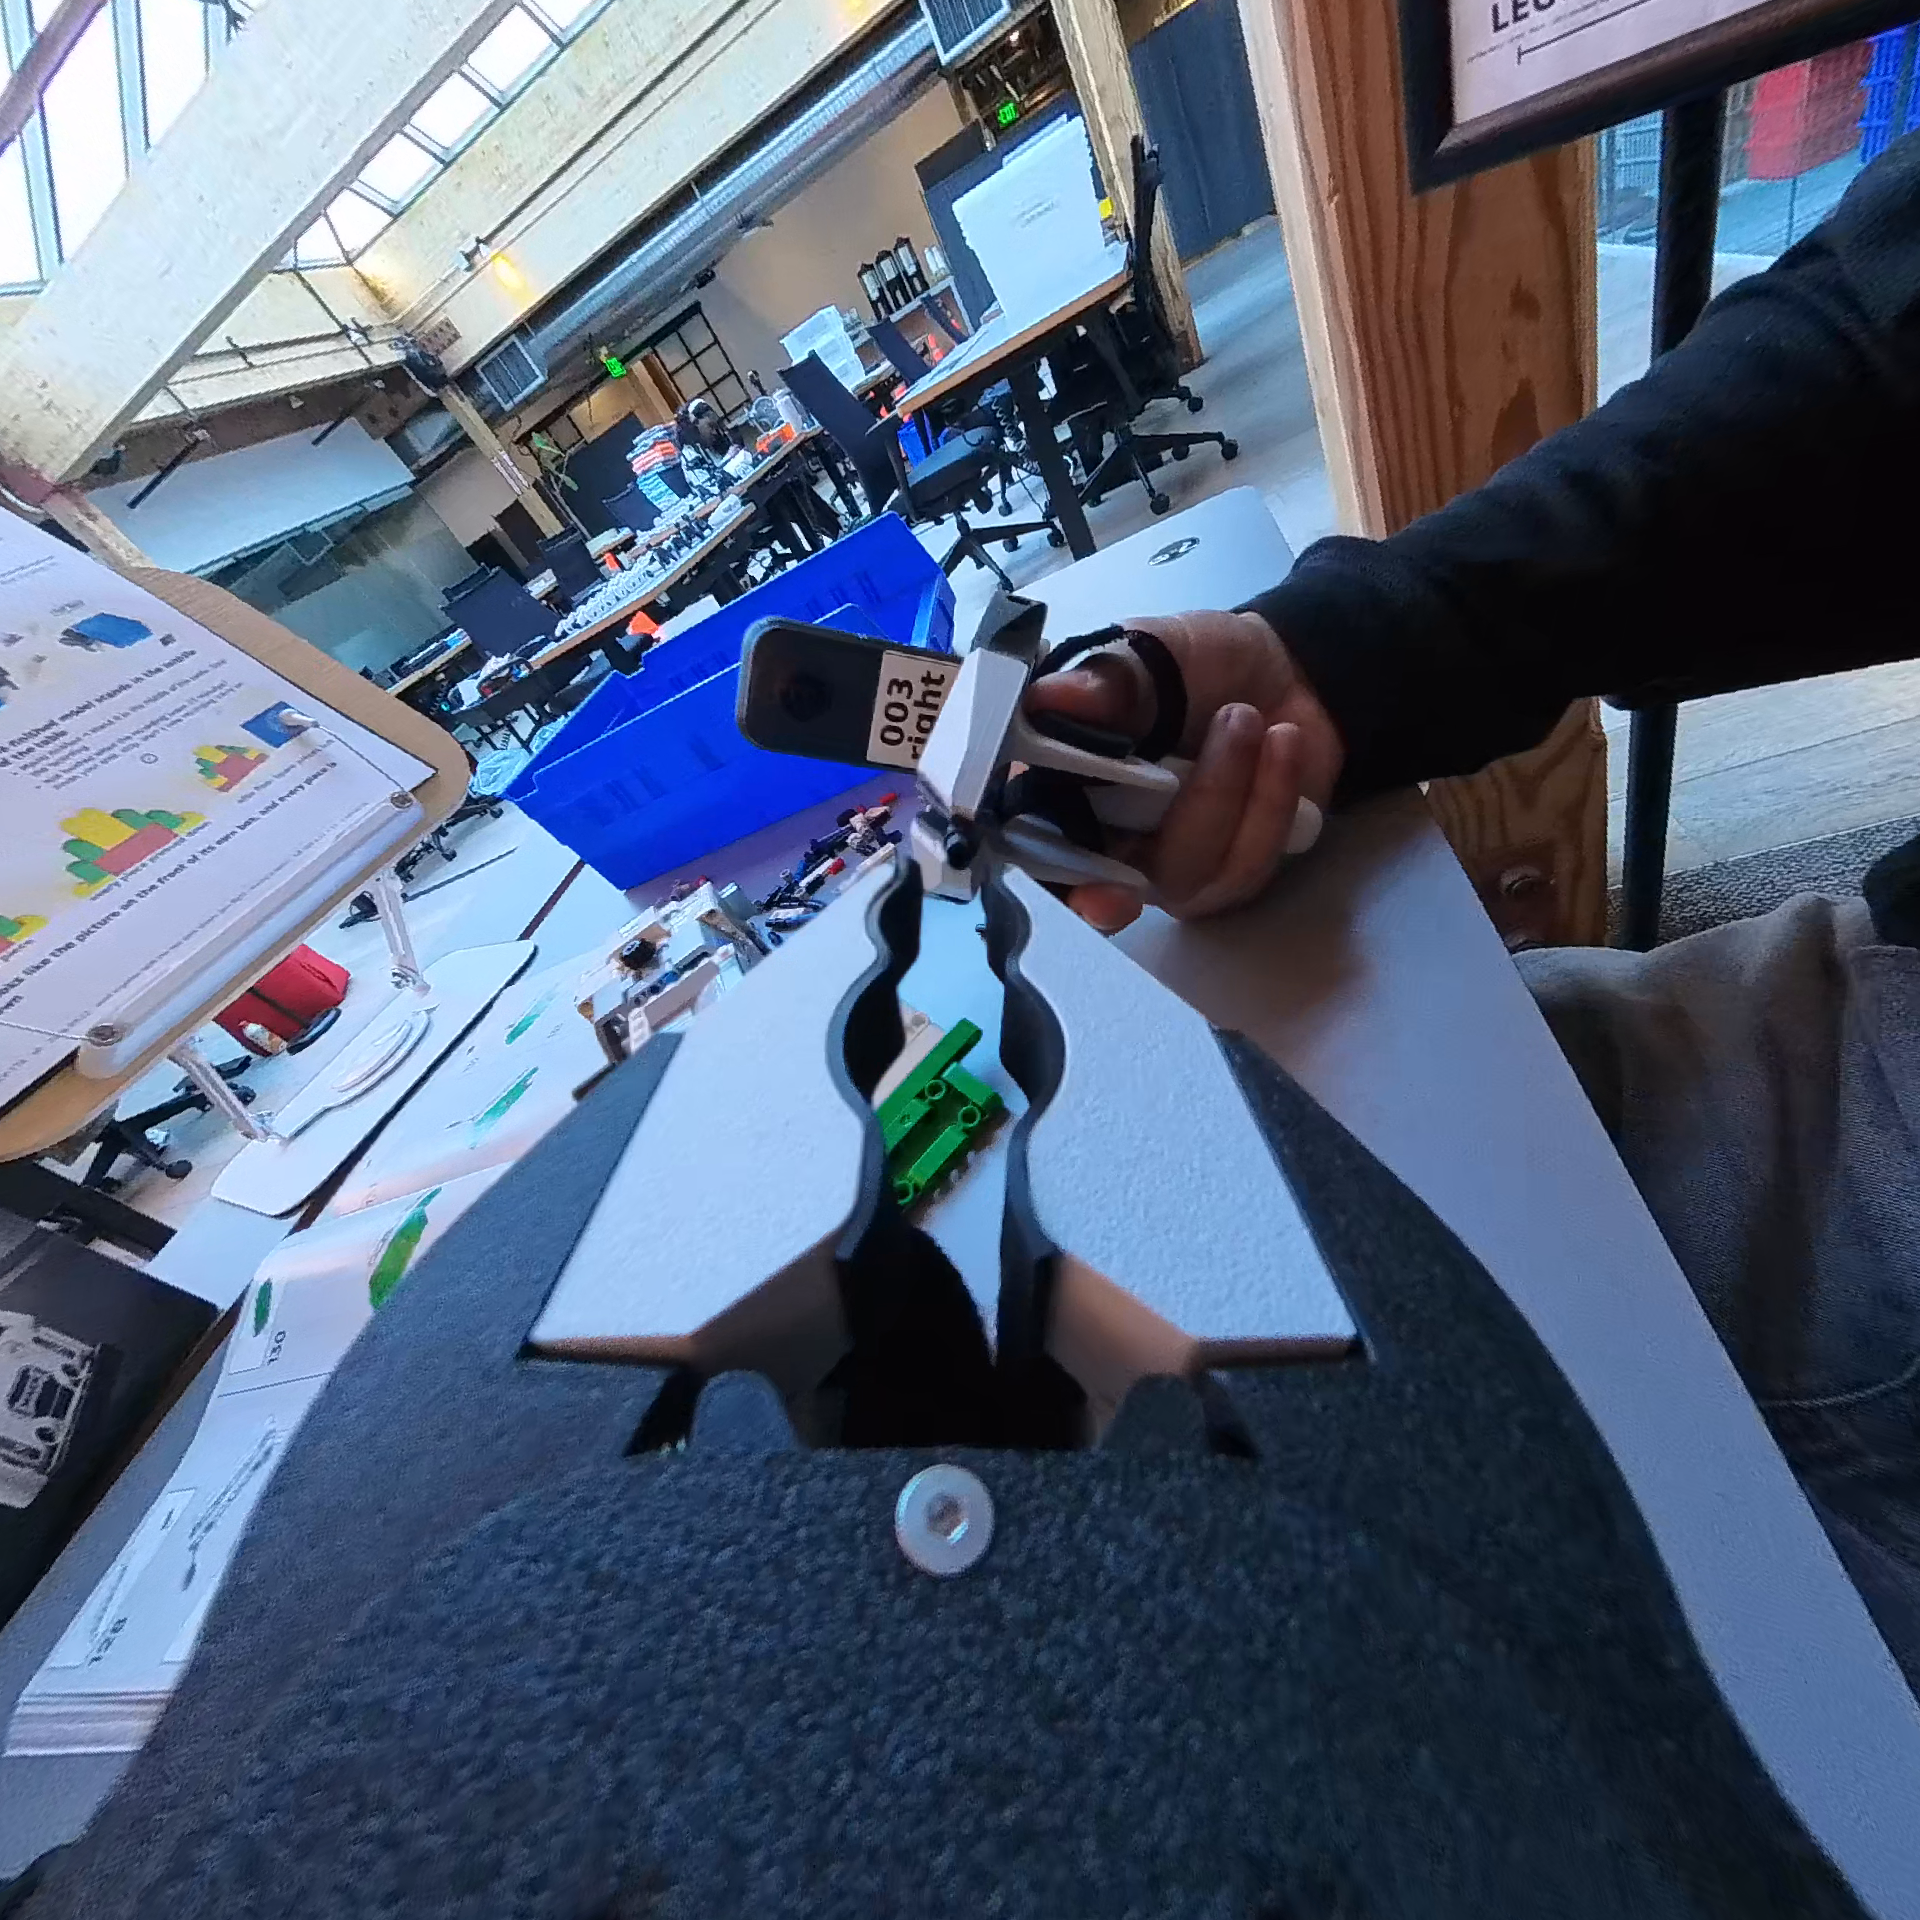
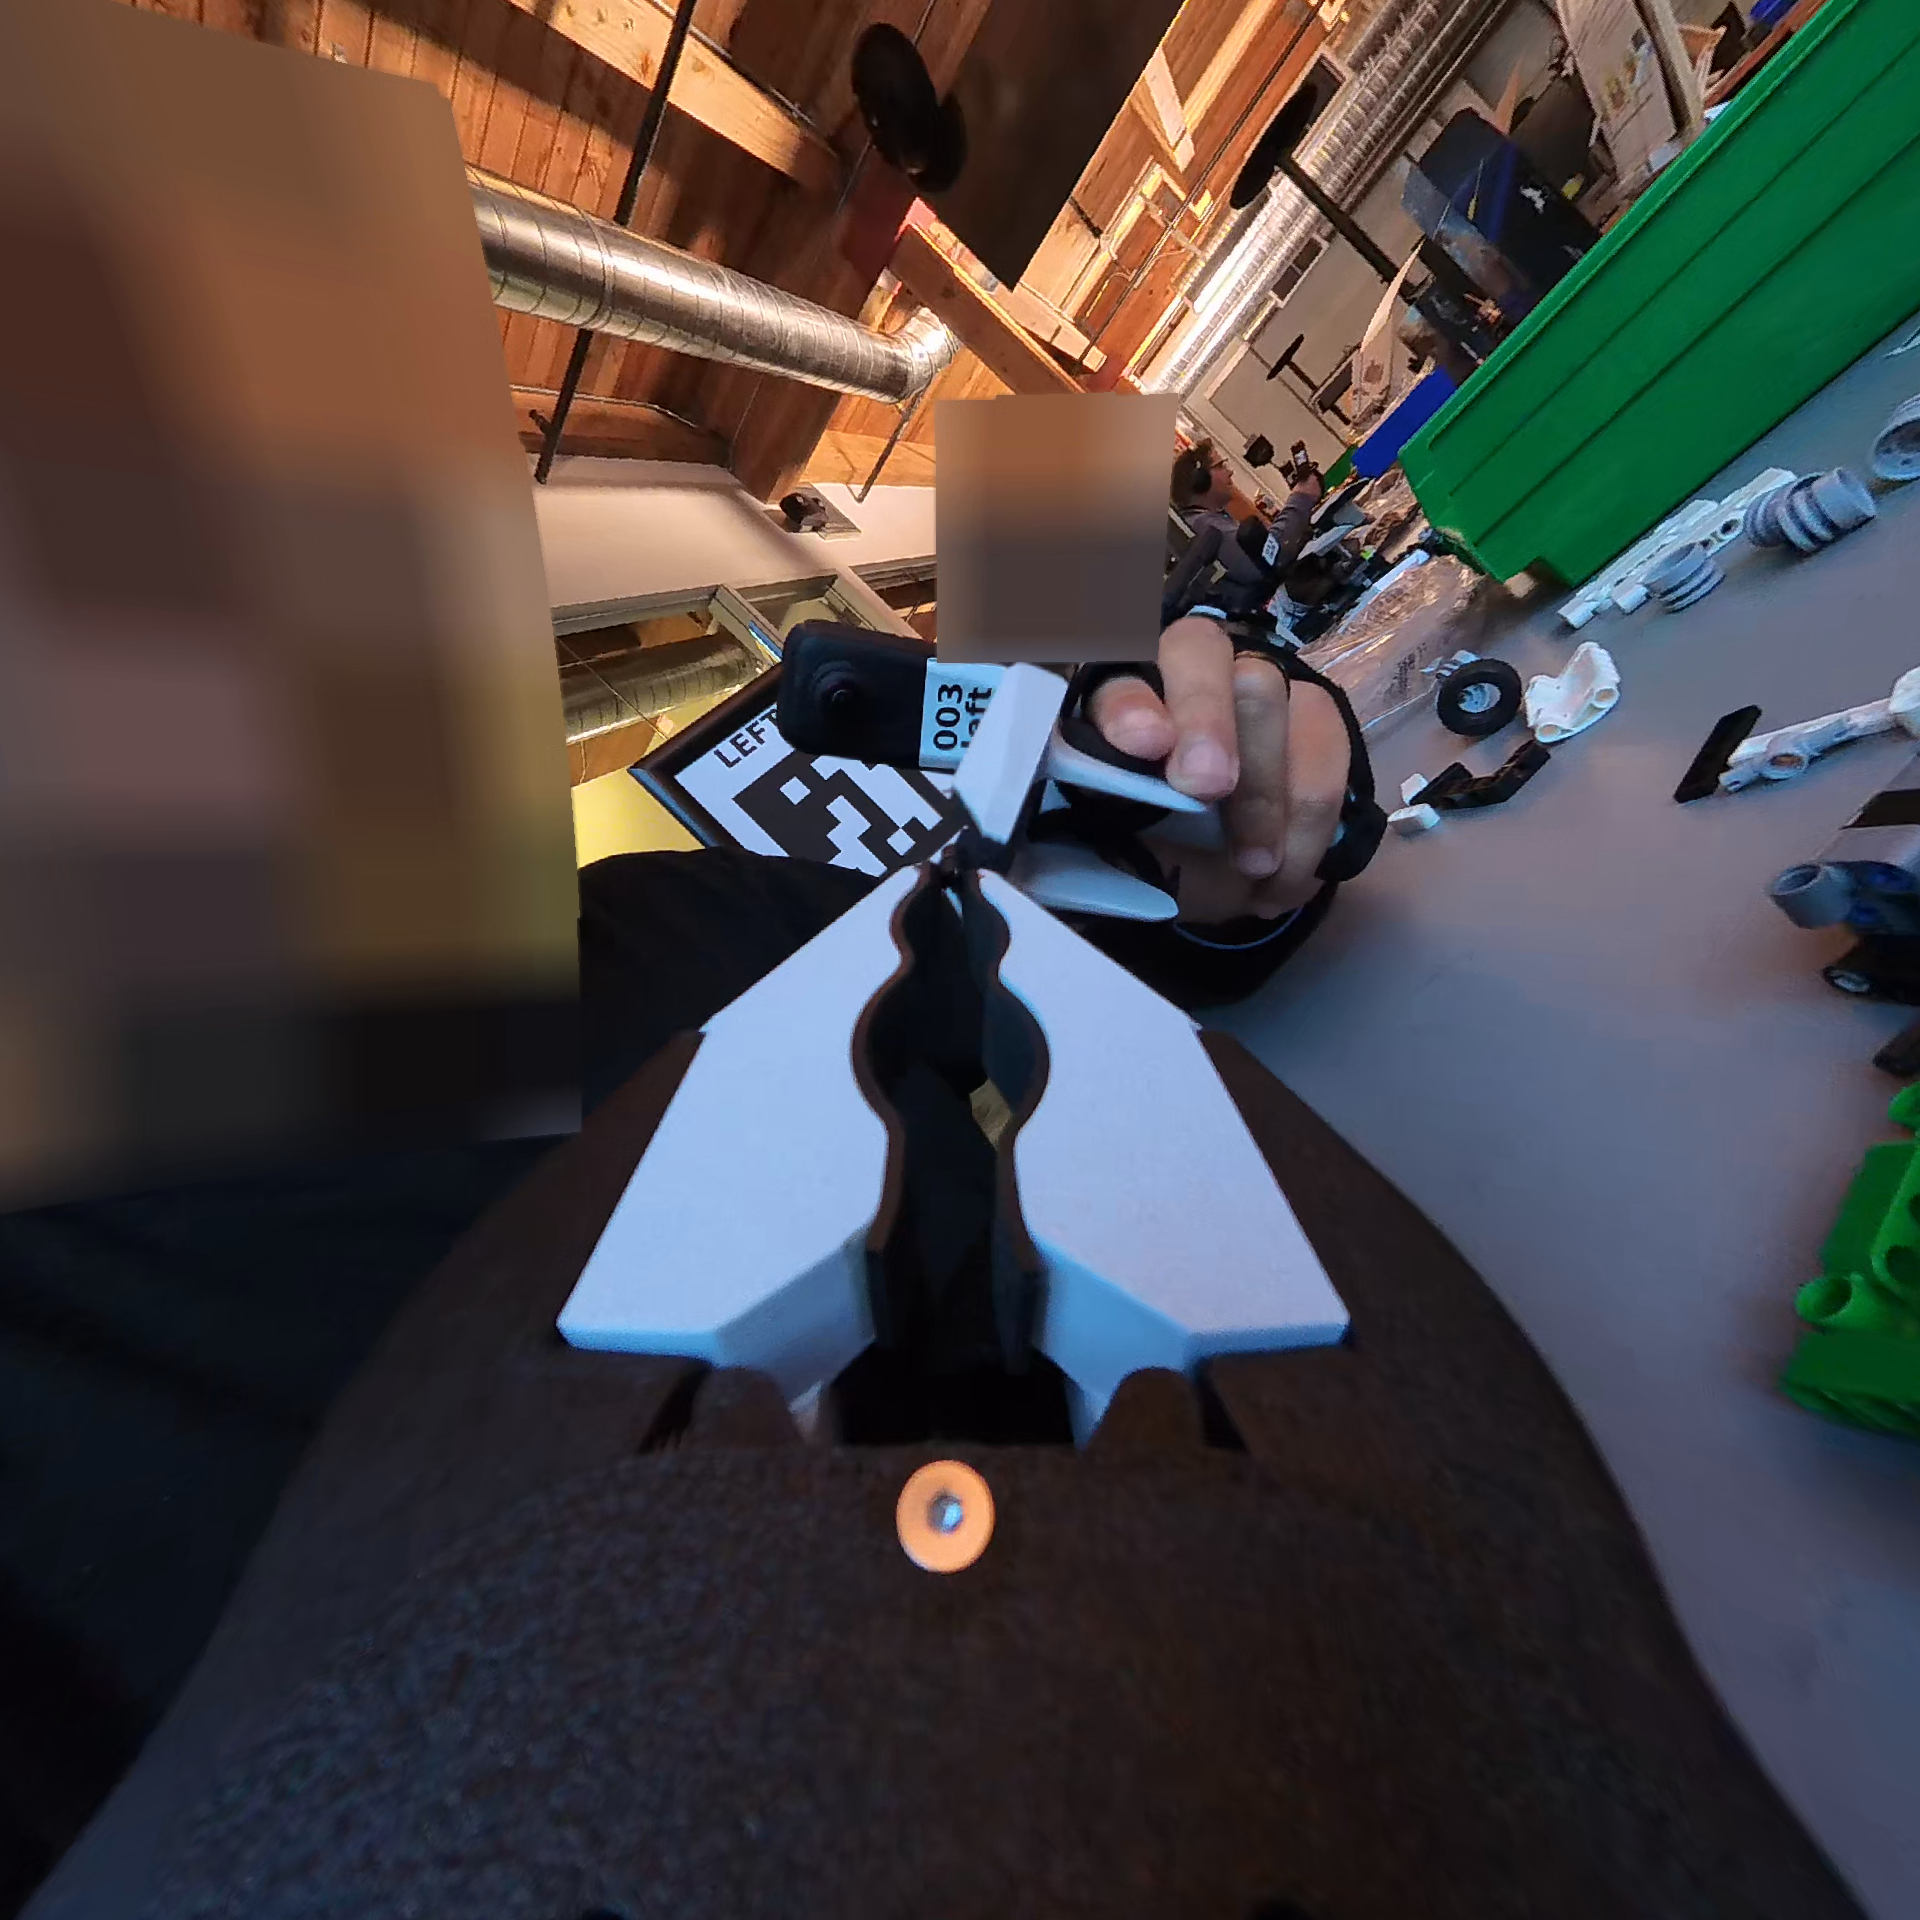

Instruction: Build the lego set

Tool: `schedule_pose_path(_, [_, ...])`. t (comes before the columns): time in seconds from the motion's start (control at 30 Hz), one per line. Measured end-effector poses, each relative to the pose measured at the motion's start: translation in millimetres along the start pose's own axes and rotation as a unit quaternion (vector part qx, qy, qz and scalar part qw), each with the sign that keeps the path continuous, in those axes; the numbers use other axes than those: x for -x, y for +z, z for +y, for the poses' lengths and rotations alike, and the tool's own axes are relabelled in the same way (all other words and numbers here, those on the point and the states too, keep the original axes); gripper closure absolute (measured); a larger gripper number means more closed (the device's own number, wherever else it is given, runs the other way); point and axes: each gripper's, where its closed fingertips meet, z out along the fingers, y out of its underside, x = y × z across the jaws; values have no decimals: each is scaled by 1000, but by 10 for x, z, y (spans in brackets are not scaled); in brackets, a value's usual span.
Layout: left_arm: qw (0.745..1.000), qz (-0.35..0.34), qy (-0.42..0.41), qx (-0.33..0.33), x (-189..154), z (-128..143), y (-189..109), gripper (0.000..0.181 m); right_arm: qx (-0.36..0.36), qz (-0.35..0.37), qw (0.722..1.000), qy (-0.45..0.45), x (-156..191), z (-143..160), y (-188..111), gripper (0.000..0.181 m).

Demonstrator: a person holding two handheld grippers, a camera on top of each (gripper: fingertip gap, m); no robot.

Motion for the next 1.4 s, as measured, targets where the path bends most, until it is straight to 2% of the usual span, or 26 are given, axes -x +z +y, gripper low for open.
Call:
schedule_pose_path(0.47, [1000, 18, -20, 3, -27, -11, -3, 178, 8, 12, 1000, 7, -43, 29, 18, 178])
schedule_pose_path(0.57, [999, 15, -32, 21, 2, 26, -6, 178, 9, 41, 999, -10, -93, 9, -3, 174])
schedule_pose_path(0.6, [999, 12, -38, 27, 24, 44, -6, 178, 15, 67, 997, -29, -116, -9, -50, 163])
schedule_pose_path(0.67, [997, -3, -53, 55, 108, 153, -3, 178, 36, 158, 983, -91, -201, -110, -278, 155])
schedule_pose_path(0.7, [996, -5, -61, 69, 132, 213, 0, 179, 58, 240, 959, -140, -328, -158, -478, 156])
schedule_pose_path(0.77, [993, -8, -71, 90, 159, 314, 13, 178, 102, 410, 883, -204, -618, -245, -980, 155])
schedule_pose_path(0.8, [992, -9, -73, 102, 160, 368, 31, 178, 121, 462, 855, -205, -724, -249, -1176, 150])
schedule_pose_path(0.83, [991, -11, -72, 111, 155, 412, 51, 178, 130, 481, 846, -188, -790, -226, -1271, 144])
schedule_pose_path(0.9, [989, -13, -64, 134, 128, 513, 99, 178, 116, 449, 876, -132, -825, -173, -1209, 144])
schedule_pose_path(0.93, [987, -15, -57, 148, 116, 570, 121, 178, 123, 445, 881, -107, -872, -122, -1198, 144])
schedule_pose_path(1.0, [984, -24, -47, 173, 112, 675, 149, 178, 150, 463, 869, -84, -970, -20, -1238, 145])
schedule_pose_path(1.1, [978, -28, -53, 197, 116, 787, 174, 178, 127, 446, 884, -56, -928, -42, -1155, 146])
schedule_pose_path(1.2, [974, -28, -71, 213, 131, 876, 201, 178, 132, 473, 870, -50, -1013, -43, -1203, 150])
schedule_pose_path(1.33, [967, -17, -93, 235, 104, 999, 240, 178, 147, 475, 867, -22, -1079, -25, -1154, 149])
schedule_pose_path(1.4, [962, -12, -103, 251, 82, 1064, 274, 178, 153, 460, 875, -4, -1078, -3, -1089, 148])
